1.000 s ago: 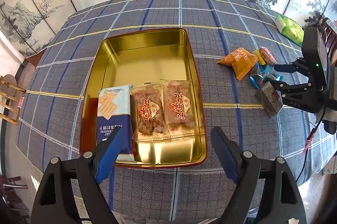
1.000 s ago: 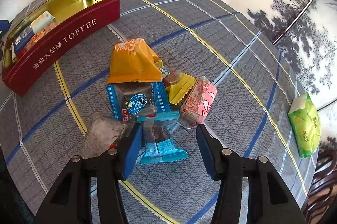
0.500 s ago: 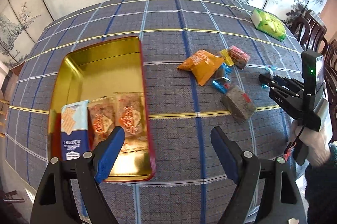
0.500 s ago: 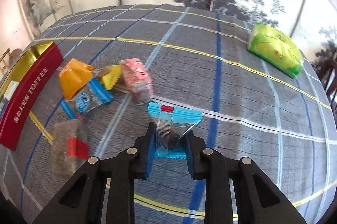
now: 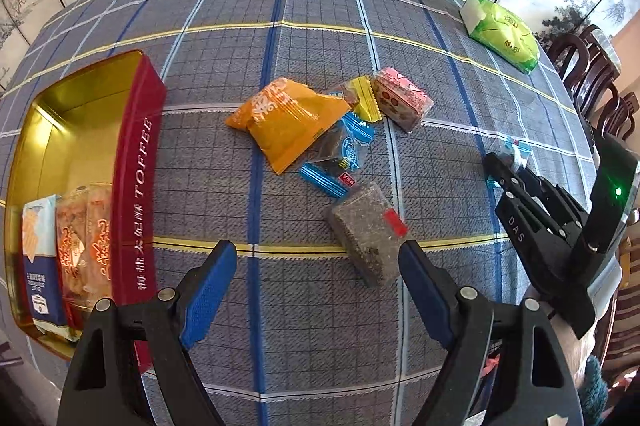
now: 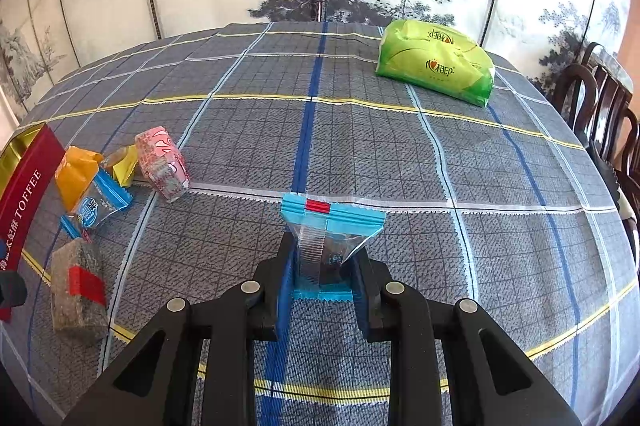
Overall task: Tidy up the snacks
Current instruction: 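Grasp the blue-striped candy with the right tool while the left tool grasps the dark sesame block, then carry the sesame block into the tin and open the left tool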
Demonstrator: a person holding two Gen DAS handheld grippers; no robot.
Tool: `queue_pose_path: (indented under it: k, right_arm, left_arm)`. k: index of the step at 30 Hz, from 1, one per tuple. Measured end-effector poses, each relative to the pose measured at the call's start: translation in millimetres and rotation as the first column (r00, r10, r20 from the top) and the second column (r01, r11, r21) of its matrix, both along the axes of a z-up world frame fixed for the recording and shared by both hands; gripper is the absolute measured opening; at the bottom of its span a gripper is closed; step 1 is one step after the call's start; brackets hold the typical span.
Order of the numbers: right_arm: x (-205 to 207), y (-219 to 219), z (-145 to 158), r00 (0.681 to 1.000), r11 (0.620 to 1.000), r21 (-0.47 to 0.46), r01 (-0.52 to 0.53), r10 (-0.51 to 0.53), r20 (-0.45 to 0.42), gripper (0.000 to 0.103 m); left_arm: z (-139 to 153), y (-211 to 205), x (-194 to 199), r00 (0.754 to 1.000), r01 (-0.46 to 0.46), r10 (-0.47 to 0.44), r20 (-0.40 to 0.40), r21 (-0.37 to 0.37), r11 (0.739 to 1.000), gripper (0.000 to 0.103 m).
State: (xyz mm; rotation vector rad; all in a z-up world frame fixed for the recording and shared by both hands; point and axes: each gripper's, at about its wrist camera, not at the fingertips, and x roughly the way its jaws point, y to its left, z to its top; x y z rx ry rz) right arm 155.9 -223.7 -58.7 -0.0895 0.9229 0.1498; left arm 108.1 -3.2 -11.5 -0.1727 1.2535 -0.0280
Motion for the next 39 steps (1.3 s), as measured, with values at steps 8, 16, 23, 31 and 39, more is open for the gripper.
queue_pose_path:
  k: [8, 16, 23, 31, 39]
  right_arm:
    - [1, 0, 0, 1.0, 1.0, 0.005, -0.001, 0.001, -0.001, 0.027]
    - [2, -2, -1, 1.0, 1.0, 0.018, -0.001, 0.001, -0.004, 0.027]
    - [3, -1, -1, 1.0, 1.0, 0.017, 0.0, 0.001, -0.005, 0.027]
    - [2, -1, -1, 1.0, 1.0, 0.016, 0.0, 0.0, -0.004, 0.027]
    - [2, 0, -1, 1.0, 1.0, 0.011, 0.0, 0.0, -0.004, 0.027]
  left_arm:
    - [-10, -25, 14, 0.999, -0.032, 0.033, -0.019, 0.017, 0.999, 0.076]
    - [-28, -34, 24, 0.999, -0.02, 0.022, -0.047, 0.036, 0.999, 0.058]
    - [-33, -38, 17, 0.995, 0.097, -0.095, -0.014, 0.146, 0.985, 0.033]
    - [-32, -28, 5, 0.985, 0.168, -0.17, 0.002, 0.133, 0.977, 0.032]
    - [-26, -14, -11, 0.981, 0.192, -0.194, 0.007, 0.102, 0.976, 0.032]
